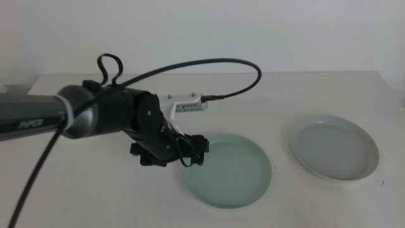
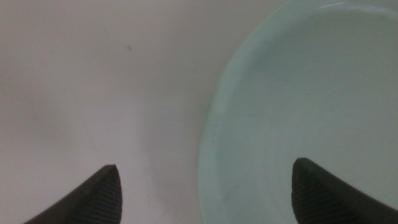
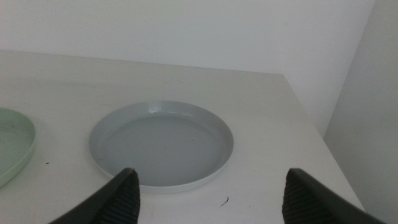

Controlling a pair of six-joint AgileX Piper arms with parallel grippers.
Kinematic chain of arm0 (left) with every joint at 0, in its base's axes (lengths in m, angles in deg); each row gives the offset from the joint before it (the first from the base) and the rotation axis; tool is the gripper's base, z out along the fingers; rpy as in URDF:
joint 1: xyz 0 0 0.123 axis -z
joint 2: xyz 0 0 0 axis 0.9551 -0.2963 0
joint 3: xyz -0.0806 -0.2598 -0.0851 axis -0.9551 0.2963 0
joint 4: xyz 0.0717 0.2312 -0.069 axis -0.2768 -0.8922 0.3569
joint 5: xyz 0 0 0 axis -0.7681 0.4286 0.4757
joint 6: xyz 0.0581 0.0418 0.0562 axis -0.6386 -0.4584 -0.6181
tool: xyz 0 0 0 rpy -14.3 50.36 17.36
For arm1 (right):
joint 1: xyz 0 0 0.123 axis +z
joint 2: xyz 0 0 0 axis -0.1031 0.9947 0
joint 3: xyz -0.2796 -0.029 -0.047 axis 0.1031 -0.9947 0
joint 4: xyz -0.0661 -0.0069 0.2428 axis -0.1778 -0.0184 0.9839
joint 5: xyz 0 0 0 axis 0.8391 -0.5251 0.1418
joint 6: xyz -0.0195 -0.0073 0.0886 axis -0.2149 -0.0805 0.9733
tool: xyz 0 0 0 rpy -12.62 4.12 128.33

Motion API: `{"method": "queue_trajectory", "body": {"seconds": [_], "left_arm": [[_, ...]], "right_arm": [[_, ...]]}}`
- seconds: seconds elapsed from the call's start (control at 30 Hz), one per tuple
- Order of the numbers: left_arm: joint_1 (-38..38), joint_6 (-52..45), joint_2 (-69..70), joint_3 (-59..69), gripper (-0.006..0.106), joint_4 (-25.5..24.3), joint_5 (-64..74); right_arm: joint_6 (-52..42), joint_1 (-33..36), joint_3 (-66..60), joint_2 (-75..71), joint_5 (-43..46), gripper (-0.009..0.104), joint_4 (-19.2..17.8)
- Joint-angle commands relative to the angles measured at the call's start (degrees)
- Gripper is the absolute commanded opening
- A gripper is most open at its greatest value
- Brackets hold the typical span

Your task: Stack the three bowls on top of each other.

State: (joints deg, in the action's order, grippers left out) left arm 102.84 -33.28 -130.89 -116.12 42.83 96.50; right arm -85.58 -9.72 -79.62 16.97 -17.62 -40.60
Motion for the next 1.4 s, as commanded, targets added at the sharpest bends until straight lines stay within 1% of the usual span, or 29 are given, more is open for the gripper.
{"method": "queue_trajectory", "body": {"seconds": [0.0, 0.1, 0.2, 0.47, 0.6, 0.63, 0.7, 0.8, 0.87, 0.9, 0.93, 1.07, 1.1, 1.3, 1.37], "left_arm": [[0.23, -1.43, 5.48, -1.38, 0.105, -0.02, -1.44], [0.16, -1.56, 9.38, -1.38, 0.105, -3.42, -0.96], [0.16, 1.44, 13.85, -1.38, 0.105, -10.16, 0.45], [0.16, 21.34, 23.74, -1.61, 0.105, -36.61, 8.98], [0.12, 29.35, 27.86, -1.70, 0.105, -48.03, 13.54], [-0.29, 30.50, 28.74, -1.76, 0.105, -49.85, 14.37], [-2.29, 30.45, 29.77, -2.48, 0.105, -49.76, 15.54], [-6.40, 26.09, 30.27, -4.64, 0.105, -46.50, 16.19], [-9.83, 21.01, 30.27, -6.46, 0.105, -42.79, 15.99], [-13.09, 16.12, 29.87, -8.14, 0.105, -39.15, 15.62], [-15.78, 13.51, 29.54, -9.26, 0.105, -36.49, 15.40], [-21.42, 6.57, 27.51, -12.26, 0.105, -30.35, 14.95], [-24.24, 3.07, 26.08, -13.66, 0.105, -27.65, 14.95], [-32.88, -7.45, 19.10, -18.23, 0.105, -16.07, 15.13], [-35.46, -10.60, 16.44, -19.53, 0.105, -12.91, 15.13]], "right_arm": [[-0.26, -0.39, 0.35, 0.86, 4.02, 0.058, -0.25], [-0.26, -0.39, 0.35, 0.86, 4.02, 0.058, -0.25], [-0.26, -0.39, 0.35, 0.86, 4.02, 0.058, -0.25], [-0.26, -0.39, 0.35, 0.86, 4.02, 0.058, -0.25], [-0.26, -0.39, 0.35, 0.86, 4.02, 0.058, -0.25], [-0.26, -0.39, 0.35, 0.86, 4.02, 0.058, -0.25], [-0.26, -0.39, 0.35, 0.86, 4.02, 0.058, -0.25], [-0.26, -0.39, 0.35, 0.86, 4.02, 0.058, -0.25], [-0.26, -0.39, 0.35, 0.86, 4.02, 0.058, -0.25], [-0.26, -0.39, 0.35, 0.86, 4.02, 0.058, -0.25], [-0.26, -0.39, 0.35, 0.86, 4.02, 0.058, -0.25], [-0.26, -0.39, 0.35, 0.86, 4.02, 0.058, -0.25], [-0.26, -0.39, 0.35, 0.86, 4.02, 0.058, -0.25], [-0.26, -0.39, 0.35, 0.86, 4.02, 0.058, -0.25], [-0.26, -0.39, 0.35, 0.86, 4.02, 0.058, -0.25]]}}
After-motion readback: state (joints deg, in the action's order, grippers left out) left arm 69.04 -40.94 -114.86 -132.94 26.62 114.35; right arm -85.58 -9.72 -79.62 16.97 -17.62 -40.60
